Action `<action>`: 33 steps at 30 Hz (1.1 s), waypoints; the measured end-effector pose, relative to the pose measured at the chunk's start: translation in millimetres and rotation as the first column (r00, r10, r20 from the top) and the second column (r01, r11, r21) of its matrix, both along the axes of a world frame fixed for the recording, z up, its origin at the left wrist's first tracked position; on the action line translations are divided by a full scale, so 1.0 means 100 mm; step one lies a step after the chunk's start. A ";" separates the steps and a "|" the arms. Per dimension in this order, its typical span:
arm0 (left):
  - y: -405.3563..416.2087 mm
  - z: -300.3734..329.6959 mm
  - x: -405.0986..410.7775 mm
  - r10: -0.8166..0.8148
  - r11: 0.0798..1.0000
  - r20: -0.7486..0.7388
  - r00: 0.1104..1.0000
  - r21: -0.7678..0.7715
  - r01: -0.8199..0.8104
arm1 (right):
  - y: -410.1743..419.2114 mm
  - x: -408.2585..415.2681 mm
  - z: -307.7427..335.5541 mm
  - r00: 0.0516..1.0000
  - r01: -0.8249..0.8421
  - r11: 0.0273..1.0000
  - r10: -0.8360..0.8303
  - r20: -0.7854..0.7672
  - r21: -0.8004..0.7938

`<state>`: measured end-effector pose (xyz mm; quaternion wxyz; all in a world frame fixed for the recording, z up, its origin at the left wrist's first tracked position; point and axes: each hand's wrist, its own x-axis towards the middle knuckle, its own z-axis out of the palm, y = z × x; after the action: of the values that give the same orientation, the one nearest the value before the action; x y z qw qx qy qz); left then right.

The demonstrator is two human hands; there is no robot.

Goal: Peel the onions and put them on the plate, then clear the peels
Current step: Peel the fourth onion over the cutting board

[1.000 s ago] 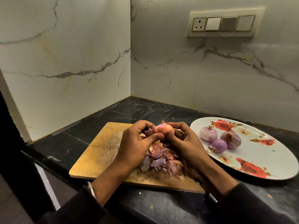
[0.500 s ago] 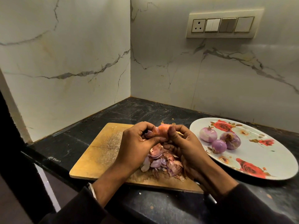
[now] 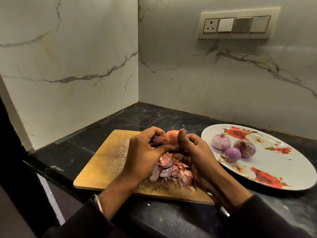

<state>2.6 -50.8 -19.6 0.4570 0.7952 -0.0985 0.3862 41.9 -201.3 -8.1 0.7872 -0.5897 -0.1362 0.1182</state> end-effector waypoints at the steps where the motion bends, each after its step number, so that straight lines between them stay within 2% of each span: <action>1: 0.00 0.00 0.00 -0.009 1.000 -0.005 1.000 -0.008 0.009 | 0.01 0.00 0.00 1.000 -0.001 1.000 0.001 -0.004 0.005; 8: 0.01 0.00 0.01 0.041 0.999 0.021 0.999 0.024 -0.042 | 0.00 0.00 0.01 1.000 -0.012 0.999 0.012 -0.016 0.032; 14: 0.02 -0.01 0.01 0.014 0.999 -0.003 1.000 -0.031 -0.014 | -0.07 0.05 0.03 0.994 -0.113 0.994 0.113 0.001 0.009; 17: 0.02 -0.02 0.02 -0.013 1.000 -0.026 1.000 -0.005 0.013 | -0.05 0.06 -0.02 0.996 -0.057 0.998 0.059 0.068 -0.020; 22: 0.00 -0.02 0.00 -0.095 0.995 -0.076 0.993 0.015 0.096 | -0.03 0.12 -0.04 0.975 0.164 0.986 -0.157 0.159 -0.031; 26: 0.00 -0.04 0.06 -0.089 0.994 -0.137 0.986 0.049 0.097 | -0.10 0.13 0.00 0.990 0.126 0.992 -0.127 0.069 0.006; 30: 0.00 -0.05 0.09 -0.089 0.990 -0.230 0.969 0.085 0.111 | -0.08 0.11 -0.01 0.991 0.110 0.992 -0.105 0.086 -0.057; 33: -0.01 -0.06 0.10 -0.073 0.986 -0.262 0.962 0.129 0.109 | -0.09 0.11 -0.01 0.994 0.089 0.996 -0.088 0.066 -0.018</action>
<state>12.2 -51.5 -25.5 0.4254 0.8635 -0.1023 0.2507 52.9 -209.9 -9.2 0.7807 -0.6069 -0.1342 0.0654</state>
